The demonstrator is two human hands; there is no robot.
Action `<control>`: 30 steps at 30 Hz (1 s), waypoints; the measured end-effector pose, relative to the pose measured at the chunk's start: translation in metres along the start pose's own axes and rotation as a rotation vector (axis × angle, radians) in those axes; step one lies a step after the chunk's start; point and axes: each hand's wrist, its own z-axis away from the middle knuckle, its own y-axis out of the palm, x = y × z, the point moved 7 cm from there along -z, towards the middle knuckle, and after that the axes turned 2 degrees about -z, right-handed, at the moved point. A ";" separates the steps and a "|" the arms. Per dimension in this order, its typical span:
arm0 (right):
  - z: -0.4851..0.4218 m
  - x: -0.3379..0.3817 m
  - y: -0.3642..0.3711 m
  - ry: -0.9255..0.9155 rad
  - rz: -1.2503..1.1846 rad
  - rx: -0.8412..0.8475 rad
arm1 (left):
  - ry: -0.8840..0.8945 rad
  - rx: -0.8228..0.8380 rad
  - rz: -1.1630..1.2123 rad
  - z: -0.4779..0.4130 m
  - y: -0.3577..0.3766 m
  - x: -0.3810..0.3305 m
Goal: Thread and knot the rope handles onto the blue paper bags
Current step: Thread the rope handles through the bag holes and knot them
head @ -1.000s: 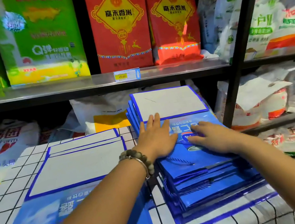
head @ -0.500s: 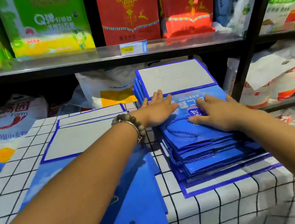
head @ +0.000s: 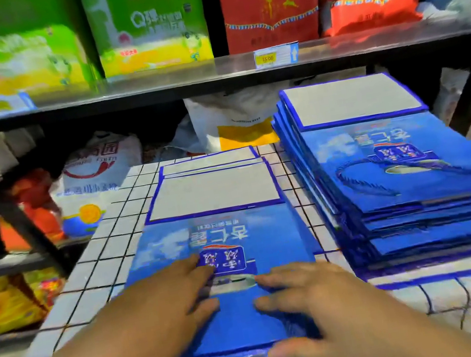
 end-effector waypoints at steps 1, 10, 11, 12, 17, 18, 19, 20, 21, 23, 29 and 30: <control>-0.002 -0.001 0.009 0.015 -0.001 0.028 | -0.037 -0.023 0.025 0.003 0.010 0.003; -0.028 -0.017 0.013 0.143 0.141 -0.119 | -0.084 -0.394 0.159 0.005 0.009 -0.019; -0.024 -0.016 0.005 0.140 0.153 -0.257 | -0.077 -0.404 0.168 0.005 0.009 -0.022; -0.017 -0.016 -0.003 0.145 0.159 -0.391 | -0.086 -0.396 0.186 0.005 0.009 -0.023; 0.013 -0.011 -0.010 0.213 0.224 -0.541 | -0.106 -0.478 0.241 0.003 0.012 -0.021; 0.014 -0.010 -0.007 0.207 0.222 -0.532 | -0.100 -0.493 0.248 0.003 0.011 -0.020; 0.014 -0.010 -0.004 0.207 0.201 -0.524 | -0.085 -0.528 0.262 0.004 0.010 -0.021; 0.016 -0.012 -0.002 0.227 0.164 -0.521 | -0.066 -0.542 0.299 0.005 0.009 -0.022; 0.017 -0.015 -0.003 0.280 0.079 -0.530 | -0.035 -0.563 0.353 0.006 0.007 -0.025; 0.017 -0.021 -0.007 0.410 -0.293 -0.541 | 0.035 -0.610 0.516 0.012 0.001 -0.029; 0.004 -0.024 -0.005 0.489 -1.353 -0.458 | 0.103 -0.673 0.435 0.015 -0.001 -0.054; 0.004 -0.024 -0.005 0.470 -1.433 -0.474 | 0.093 -0.686 0.404 0.015 0.001 -0.058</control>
